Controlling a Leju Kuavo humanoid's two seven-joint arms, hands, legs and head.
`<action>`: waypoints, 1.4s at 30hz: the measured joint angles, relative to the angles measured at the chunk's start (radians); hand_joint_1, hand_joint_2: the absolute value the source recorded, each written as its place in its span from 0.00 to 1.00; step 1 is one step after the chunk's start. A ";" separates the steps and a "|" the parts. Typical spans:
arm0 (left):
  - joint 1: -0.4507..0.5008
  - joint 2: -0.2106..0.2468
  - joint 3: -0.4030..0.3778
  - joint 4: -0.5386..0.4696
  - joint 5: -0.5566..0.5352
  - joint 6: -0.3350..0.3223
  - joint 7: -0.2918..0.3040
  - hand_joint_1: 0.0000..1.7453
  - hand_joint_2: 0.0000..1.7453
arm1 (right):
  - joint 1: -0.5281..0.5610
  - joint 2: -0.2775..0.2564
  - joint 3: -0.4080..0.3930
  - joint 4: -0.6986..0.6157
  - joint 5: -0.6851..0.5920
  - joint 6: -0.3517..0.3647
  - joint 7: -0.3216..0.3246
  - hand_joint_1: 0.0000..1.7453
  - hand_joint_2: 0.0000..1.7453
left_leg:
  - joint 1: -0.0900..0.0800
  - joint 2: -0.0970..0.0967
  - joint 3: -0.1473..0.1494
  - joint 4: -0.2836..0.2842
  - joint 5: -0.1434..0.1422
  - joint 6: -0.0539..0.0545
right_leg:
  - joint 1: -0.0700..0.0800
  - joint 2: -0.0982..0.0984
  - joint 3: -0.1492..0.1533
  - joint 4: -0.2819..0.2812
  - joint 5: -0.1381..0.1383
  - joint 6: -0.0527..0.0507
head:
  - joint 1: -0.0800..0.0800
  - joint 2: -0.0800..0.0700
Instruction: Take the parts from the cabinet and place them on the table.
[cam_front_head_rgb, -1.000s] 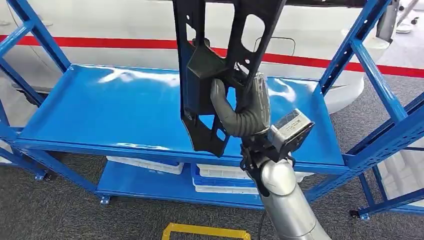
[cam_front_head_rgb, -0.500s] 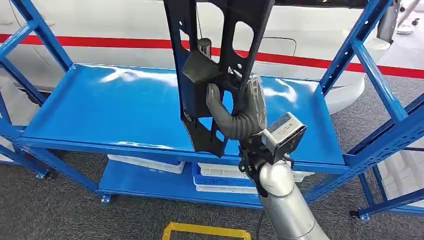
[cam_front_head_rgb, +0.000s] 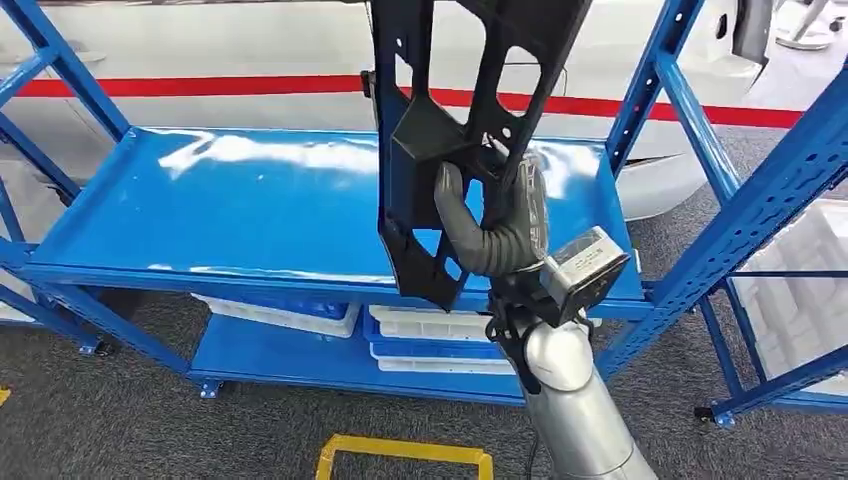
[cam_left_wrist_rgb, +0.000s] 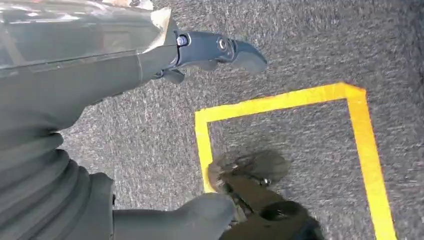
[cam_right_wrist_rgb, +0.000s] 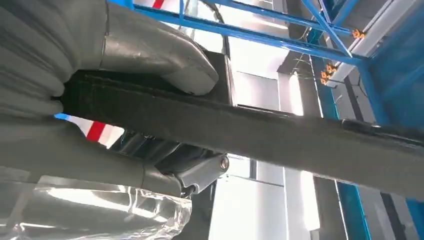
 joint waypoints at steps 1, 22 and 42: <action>0.002 0.000 0.000 0.000 0.000 0.000 0.000 0.00 1.00 | 0.004 0.000 0.000 0.000 0.000 0.000 0.000 1.00 1.00 | -0.001 0.000 -0.006 0.040 -0.016 0.003 | 0.006 -0.001 -0.009 0.000 0.007 -0.002 | 0.000 0.000; 0.009 0.003 0.009 0.000 0.013 -0.002 -0.031 0.00 1.00 | -0.013 -0.024 -0.003 0.037 -0.016 0.003 -0.002 1.00 1.00 | -0.029 0.011 0.067 -0.285 0.220 0.050 | 0.003 -0.001 0.124 -0.030 -0.094 0.065 | 0.007 0.000; 0.024 0.002 0.032 0.001 0.036 0.012 -0.051 0.00 1.00 | -0.039 -0.006 -0.001 0.063 -0.016 -0.018 -0.026 1.00 1.00 | -0.026 0.007 0.213 -0.301 0.108 0.070 | 0.001 -0.012 -0.018 -0.011 0.026 0.055 | -0.001 0.000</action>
